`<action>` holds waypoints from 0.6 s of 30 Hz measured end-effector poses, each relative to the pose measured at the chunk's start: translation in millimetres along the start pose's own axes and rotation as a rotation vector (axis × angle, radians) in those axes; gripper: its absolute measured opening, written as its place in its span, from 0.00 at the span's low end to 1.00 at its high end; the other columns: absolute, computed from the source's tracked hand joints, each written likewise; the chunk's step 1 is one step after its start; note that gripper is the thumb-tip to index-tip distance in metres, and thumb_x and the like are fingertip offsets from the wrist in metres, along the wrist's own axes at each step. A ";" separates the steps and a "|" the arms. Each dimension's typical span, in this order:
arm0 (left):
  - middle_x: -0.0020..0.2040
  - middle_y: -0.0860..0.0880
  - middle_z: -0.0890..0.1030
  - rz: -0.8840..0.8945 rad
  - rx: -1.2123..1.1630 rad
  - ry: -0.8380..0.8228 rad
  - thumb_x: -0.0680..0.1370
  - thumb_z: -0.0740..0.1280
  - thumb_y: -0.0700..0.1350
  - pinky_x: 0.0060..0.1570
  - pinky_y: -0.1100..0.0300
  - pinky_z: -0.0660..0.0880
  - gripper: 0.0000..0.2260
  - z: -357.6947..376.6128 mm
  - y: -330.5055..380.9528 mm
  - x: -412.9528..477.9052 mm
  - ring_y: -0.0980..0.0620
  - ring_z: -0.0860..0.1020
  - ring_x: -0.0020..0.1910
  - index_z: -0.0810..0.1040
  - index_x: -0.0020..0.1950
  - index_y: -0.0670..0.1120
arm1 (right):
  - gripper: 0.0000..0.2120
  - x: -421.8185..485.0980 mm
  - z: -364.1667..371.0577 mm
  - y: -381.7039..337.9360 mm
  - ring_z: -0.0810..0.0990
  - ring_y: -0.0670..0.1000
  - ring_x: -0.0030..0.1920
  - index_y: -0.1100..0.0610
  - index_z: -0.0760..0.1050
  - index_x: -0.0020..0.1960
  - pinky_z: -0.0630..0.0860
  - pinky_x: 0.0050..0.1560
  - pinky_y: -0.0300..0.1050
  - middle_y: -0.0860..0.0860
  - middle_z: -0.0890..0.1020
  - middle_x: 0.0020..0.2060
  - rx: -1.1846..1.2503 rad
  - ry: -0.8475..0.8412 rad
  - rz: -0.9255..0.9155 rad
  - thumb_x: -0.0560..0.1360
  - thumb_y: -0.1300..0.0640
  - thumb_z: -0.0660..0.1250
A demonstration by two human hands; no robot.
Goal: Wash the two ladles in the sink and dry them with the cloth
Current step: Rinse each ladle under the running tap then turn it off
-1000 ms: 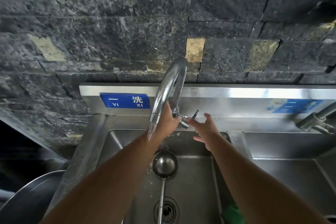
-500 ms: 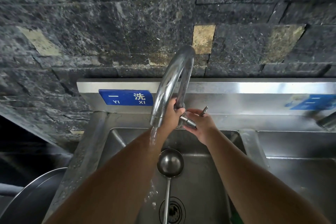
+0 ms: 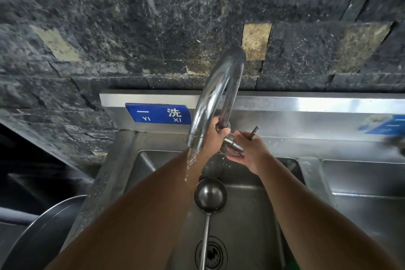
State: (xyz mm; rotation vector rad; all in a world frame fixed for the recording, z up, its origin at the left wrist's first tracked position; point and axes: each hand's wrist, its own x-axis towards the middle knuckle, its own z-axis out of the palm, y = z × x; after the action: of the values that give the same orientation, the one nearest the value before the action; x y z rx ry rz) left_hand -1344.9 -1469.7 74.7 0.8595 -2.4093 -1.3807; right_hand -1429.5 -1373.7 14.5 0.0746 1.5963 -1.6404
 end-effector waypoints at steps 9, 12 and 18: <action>0.49 0.46 0.76 -0.031 -0.014 -0.004 0.80 0.65 0.38 0.33 0.83 0.66 0.12 0.4 3.9 -0.2 0.62 0.71 0.37 0.75 0.62 0.37 | 0.08 -1.0 6.7 -10.4 0.83 0.52 0.44 0.54 0.75 0.53 0.80 0.52 0.59 0.48 0.78 0.46 -0.191 0.092 0.002 0.80 0.50 0.63; 0.50 0.46 0.77 -0.036 -0.018 0.009 0.79 0.65 0.39 0.32 0.81 0.66 0.13 1.2 4.2 -1.0 0.55 0.73 0.44 0.75 0.63 0.38 | 0.07 -1.4 10.0 -13.5 0.84 0.52 0.43 0.52 0.73 0.46 0.79 0.54 0.59 0.46 0.78 0.44 -0.218 0.116 0.006 0.80 0.50 0.63; 0.51 0.47 0.76 -0.047 -0.038 -0.007 0.80 0.64 0.39 0.34 0.75 0.69 0.12 0.8 5.0 -2.3 0.53 0.74 0.46 0.74 0.63 0.39 | 0.07 -2.5 11.1 -14.1 0.84 0.52 0.43 0.53 0.74 0.46 0.79 0.55 0.59 0.47 0.79 0.43 -0.240 0.124 0.011 0.79 0.50 0.64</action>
State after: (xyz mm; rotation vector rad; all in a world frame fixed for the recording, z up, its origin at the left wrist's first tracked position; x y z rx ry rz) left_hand -1345.3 -1465.9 78.7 0.9090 -2.3750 -1.4440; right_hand -1430.6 -1384.0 29.3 0.0610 1.8726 -1.4480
